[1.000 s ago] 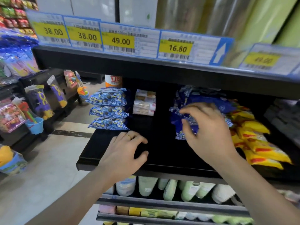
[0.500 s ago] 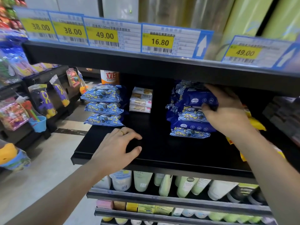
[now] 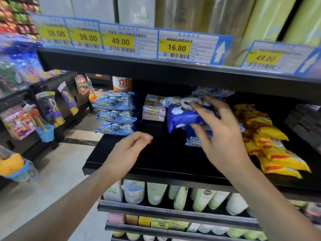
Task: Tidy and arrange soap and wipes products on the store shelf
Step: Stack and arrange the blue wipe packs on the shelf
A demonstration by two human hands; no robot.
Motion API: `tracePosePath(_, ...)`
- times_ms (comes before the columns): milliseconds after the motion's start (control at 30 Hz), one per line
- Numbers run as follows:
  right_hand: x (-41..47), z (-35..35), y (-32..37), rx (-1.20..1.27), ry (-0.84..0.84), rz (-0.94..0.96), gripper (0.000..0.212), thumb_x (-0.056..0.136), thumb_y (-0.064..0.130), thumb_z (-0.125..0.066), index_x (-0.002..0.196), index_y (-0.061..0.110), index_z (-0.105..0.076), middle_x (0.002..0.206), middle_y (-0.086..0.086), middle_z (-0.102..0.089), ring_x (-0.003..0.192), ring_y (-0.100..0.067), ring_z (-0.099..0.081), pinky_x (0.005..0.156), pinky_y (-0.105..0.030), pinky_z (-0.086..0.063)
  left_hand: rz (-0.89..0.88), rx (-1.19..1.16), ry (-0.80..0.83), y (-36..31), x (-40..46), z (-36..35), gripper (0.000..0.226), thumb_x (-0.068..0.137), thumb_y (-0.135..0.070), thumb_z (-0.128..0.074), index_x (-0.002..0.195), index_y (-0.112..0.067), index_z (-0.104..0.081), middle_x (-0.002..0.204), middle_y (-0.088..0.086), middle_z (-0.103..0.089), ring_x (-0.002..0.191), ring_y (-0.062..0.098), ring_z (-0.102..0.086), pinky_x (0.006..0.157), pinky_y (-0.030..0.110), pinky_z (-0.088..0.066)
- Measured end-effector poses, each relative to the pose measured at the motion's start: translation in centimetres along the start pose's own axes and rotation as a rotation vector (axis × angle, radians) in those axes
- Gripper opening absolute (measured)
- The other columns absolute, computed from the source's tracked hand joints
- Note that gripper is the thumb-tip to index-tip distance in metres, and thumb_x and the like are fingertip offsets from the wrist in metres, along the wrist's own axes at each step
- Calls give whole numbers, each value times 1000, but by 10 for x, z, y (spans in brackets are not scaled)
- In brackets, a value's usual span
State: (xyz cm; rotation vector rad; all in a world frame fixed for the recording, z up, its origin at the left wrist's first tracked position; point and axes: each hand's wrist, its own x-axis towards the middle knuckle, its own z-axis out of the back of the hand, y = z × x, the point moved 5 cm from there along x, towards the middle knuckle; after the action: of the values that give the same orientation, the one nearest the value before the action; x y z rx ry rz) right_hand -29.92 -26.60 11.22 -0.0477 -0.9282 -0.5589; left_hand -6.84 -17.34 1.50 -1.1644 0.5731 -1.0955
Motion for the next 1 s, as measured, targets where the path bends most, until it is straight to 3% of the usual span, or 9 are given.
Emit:
tracePosePath(167, -25, -31, 43, 108, 51, 108, 48, 93, 12, -74, 140, 17, -64, 150, -14, -46, 137, -32, -47, 108, -44, -46, 195, -542, 117, -22, -6, 2, 54, 73, -71, -68, 107, -29, -78, 109, 6, -80, 97, 24, -78, 76, 35, -62)
tracePosePath(267, -35, -46, 59, 223, 91, 96, 51, 90, 13, -78, 139, 19, -63, 153, -10, -40, 139, -28, -45, 108, -41, -47, 217, -527, 25, -21, -11, 10, 47, 74, -48, -80, 106, -16, -69, 107, 11, -80, 88, 21, -77, 71, 36, -63)
tracePosePath(400, -44, -57, 57, 412, 220, -65, 77, 83, 29, -84, 148, 44, -44, 165, 12, -15, 146, -10, -37, 114, -19, -37, 139, -397, -9, -15, -21, 25, 19, 90, -32, -79, 101, -20, -68, 100, 9, -80, 86, 26, -74, 79, 46, -53)
tracePosePath(500, -46, -67, 55, 778, 375, -280, 91, 84, 18, -84, 150, 57, -34, 157, 16, -40, 134, -15, -55, 106, -37, -52, 100, -320, 28, -15, -28, 32, 8, 90, -39, -76, 85, -36, -71, 82, -3, -77, 72, 22, -64, 64, 36, -48)
tracePosePath(567, -45, -71, 58, 951, 433, -378, 89, 84, 9, -83, 147, 56, -41, 140, 19, -59, 117, -18, -69, 96, -39, -59, 91, -308, 46, -14, -31, 35, 24, 85, -47, -75, 93, -26, -69, 83, -2, -76, 72, 20, -64, 63, 37, -47)
tracePosePath(667, -43, -70, 57, 981, 389, -457, 82, 79, 14, -87, 141, 52, -49, 136, 19, -60, 112, -19, -71, 90, -39, -62, 134, -381, 79, -9, -32, 37, 41, 83, -53, -74, 103, -18, -66, 102, 13, -78, 90, 21, -77, 76, 39, -61)
tracePosePath(800, -45, -69, 55, 989, 357, -551, 80, 75, 20, -92, 136, 53, -53, 133, 14, -64, 113, -17, -71, 92, -39, -61, 74, -472, -20, 1, -32, 55, 49, 92, -37, -57, 140, -30, -57, 126, 0, -75, 117, 20, -72, 93, 36, -59)
tracePosePath(900, -47, -68, 54, 1096, 358, -643, 75, 71, 21, -93, 132, 50, -60, 126, 7, -70, 110, -22, -73, 89, -40, -62, -248, -141, -27, -10, -44, 67, 69, 98, 7, -52, 149, -39, -47, 148, -16, -57, 140, 8, -52, 109, 30, -51)
tracePosePath(1000, -46, -70, 60, 1222, 409, -735, 70, 67, 31, -92, 129, 46, -64, 124, 1, -72, 109, -25, -73, 83, -37, -63, -459, 333, -26, -20, -48, 63, 94, 87, 5, -75, 156, -46, -36, 165, -21, -32, 154, 8, -29, 119, 30, -34)
